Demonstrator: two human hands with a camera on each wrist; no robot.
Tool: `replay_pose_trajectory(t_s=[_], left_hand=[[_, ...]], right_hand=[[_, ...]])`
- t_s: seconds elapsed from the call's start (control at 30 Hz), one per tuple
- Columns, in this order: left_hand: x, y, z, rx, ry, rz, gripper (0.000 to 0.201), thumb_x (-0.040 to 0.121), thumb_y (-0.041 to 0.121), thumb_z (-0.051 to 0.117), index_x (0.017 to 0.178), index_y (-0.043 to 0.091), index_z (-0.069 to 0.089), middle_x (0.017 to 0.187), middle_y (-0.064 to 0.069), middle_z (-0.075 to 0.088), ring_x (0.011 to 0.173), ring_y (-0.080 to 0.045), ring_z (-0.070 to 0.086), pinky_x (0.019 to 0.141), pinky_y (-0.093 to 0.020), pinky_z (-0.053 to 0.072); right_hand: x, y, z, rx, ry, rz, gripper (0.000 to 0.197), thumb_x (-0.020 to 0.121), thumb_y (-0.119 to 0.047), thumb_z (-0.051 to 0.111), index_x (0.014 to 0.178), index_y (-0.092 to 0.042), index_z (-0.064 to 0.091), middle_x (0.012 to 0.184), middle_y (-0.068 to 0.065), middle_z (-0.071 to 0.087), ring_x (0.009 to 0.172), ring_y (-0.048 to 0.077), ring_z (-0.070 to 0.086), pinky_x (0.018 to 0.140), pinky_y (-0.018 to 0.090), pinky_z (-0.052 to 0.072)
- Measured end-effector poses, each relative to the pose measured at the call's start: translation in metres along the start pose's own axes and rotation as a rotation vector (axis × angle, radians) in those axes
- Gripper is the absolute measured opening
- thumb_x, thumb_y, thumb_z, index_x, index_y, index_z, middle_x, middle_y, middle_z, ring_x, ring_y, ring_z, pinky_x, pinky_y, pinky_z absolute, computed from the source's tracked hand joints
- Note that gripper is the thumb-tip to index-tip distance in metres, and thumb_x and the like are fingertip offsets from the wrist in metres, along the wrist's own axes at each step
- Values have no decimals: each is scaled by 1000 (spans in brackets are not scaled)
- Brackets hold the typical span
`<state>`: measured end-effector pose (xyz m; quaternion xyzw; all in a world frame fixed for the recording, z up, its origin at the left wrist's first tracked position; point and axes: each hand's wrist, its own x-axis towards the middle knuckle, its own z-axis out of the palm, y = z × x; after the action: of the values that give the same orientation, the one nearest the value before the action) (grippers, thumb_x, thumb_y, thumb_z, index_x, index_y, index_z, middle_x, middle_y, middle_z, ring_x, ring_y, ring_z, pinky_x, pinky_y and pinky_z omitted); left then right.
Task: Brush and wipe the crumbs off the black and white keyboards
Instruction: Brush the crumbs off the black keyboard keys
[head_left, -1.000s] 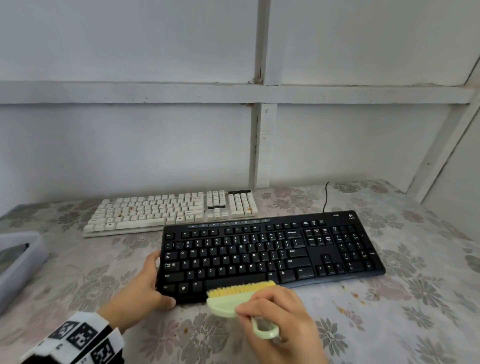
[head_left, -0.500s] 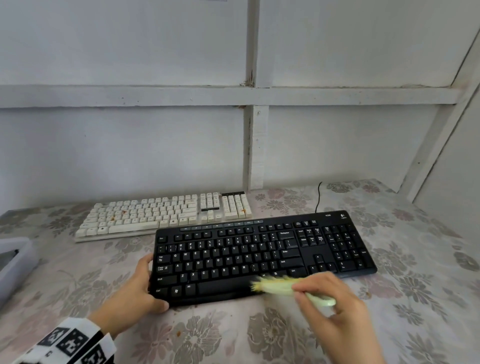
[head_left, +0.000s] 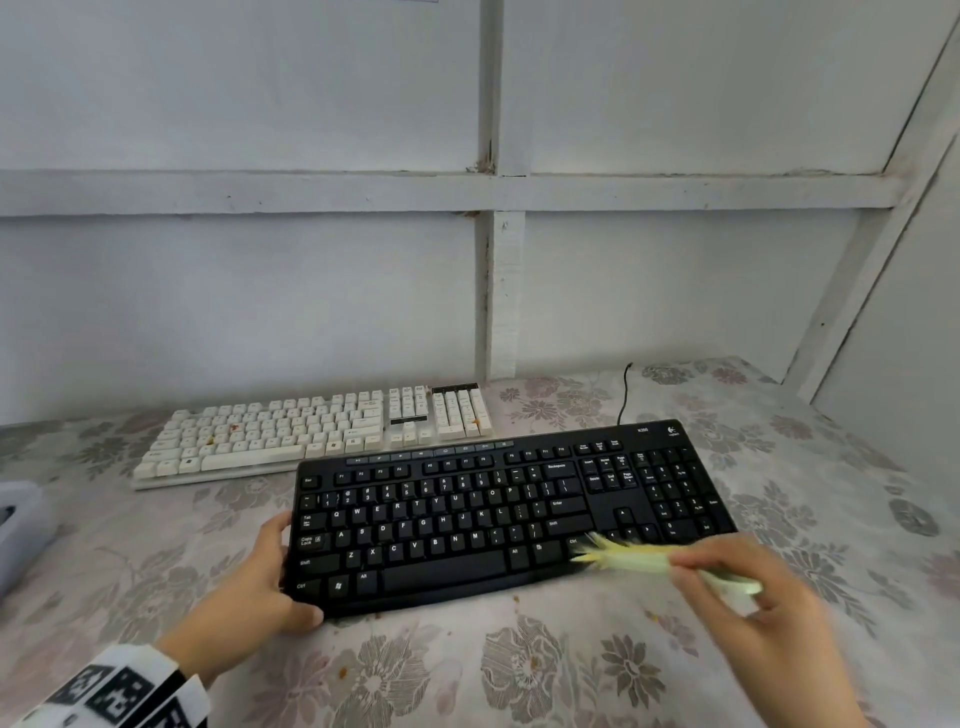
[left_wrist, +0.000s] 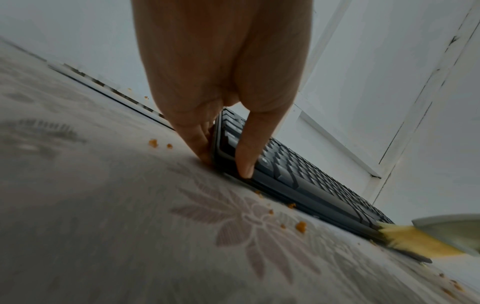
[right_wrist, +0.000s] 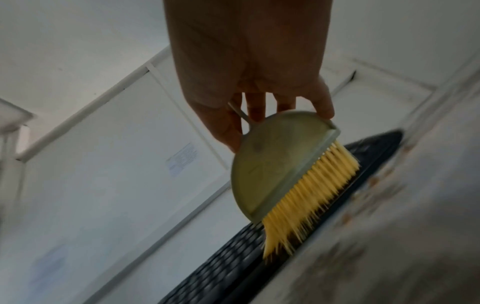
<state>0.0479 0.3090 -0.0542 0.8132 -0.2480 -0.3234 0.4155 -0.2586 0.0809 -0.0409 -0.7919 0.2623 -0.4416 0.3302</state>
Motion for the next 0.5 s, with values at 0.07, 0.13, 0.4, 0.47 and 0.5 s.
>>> replay_pose_trajectory(t_s=[0.07,0.13,0.4,0.47,0.5], left_hand=[[0,0,0,-4,2,-4,98,70,-13,67,142,28,14,109,9,58,99,-12,59,77,-26,46],[0,0,0,-22,0,-13,100,69,-12,68,142,29,14,109,8,58,100,-13,59,79,-28,46],[0,0,-1,-5,5,-13,103,63,-6,71,141,32,14,109,8,59,99,-15,59,89,-37,46],[0,0,0,-15,-2,-16,102,66,-9,70,141,31,14,110,7,59,99,-15,59,85,-34,47],[0,1,0,-24,-5,-16,103,64,-7,70,142,31,14,110,7,58,99,-14,58,82,-32,46]], right_hand=[[4,-1,-10,-3,34,15,46,70,12,72,75,-34,68,81,-12,65,79,7,59,71,5,43],[6,-3,-10,41,-15,13,44,71,13,71,73,-31,69,80,-10,66,79,8,61,72,10,46],[16,15,-41,22,56,166,37,75,6,70,72,-31,69,80,-11,65,78,4,58,66,16,43],[16,16,-43,66,2,163,33,75,8,70,72,-25,71,82,-7,66,80,6,61,69,13,44],[16,17,-43,95,-21,173,31,74,9,69,71,-23,72,82,-5,67,81,5,61,69,8,44]])
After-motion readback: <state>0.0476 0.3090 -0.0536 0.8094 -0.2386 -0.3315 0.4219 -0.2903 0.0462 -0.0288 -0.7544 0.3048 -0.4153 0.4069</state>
